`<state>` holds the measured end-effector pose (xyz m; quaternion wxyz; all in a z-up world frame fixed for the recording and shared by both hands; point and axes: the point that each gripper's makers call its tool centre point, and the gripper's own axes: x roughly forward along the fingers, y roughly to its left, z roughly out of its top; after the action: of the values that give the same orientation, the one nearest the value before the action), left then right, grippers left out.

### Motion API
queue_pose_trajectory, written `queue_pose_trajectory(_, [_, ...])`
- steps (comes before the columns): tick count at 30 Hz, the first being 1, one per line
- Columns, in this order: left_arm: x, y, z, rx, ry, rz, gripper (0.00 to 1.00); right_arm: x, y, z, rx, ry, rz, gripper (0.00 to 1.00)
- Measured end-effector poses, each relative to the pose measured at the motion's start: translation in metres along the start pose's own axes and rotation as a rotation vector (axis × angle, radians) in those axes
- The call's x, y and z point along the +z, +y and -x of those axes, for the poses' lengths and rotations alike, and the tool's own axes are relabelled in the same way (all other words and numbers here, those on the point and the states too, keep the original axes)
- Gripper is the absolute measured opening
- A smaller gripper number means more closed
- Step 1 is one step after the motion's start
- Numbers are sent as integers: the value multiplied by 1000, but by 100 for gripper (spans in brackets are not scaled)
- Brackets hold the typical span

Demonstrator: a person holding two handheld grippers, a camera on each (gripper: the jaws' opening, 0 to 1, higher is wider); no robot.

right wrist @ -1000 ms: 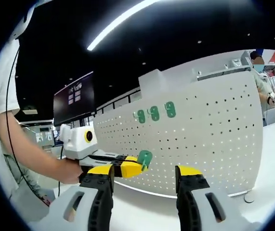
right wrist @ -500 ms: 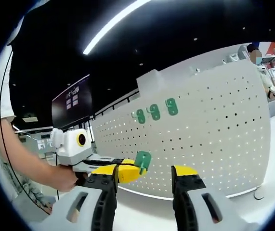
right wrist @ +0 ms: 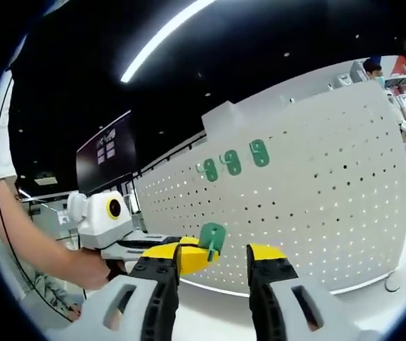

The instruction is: Insert the hook assembly into the mounting plate slot until the hook locks in place.

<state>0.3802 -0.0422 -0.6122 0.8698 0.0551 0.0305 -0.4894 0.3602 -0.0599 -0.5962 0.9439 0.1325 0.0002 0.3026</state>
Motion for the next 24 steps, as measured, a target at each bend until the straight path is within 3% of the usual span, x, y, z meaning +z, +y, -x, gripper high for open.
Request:
queue_pose_trajectory(7, [-1,2,4,6,1,3,2,-6,4,-5,8,15,7,22])
queue_pose_trajectory(24, [-1,-5,5,6,-8,20,2,0,12,-15,31,-3,0,9])
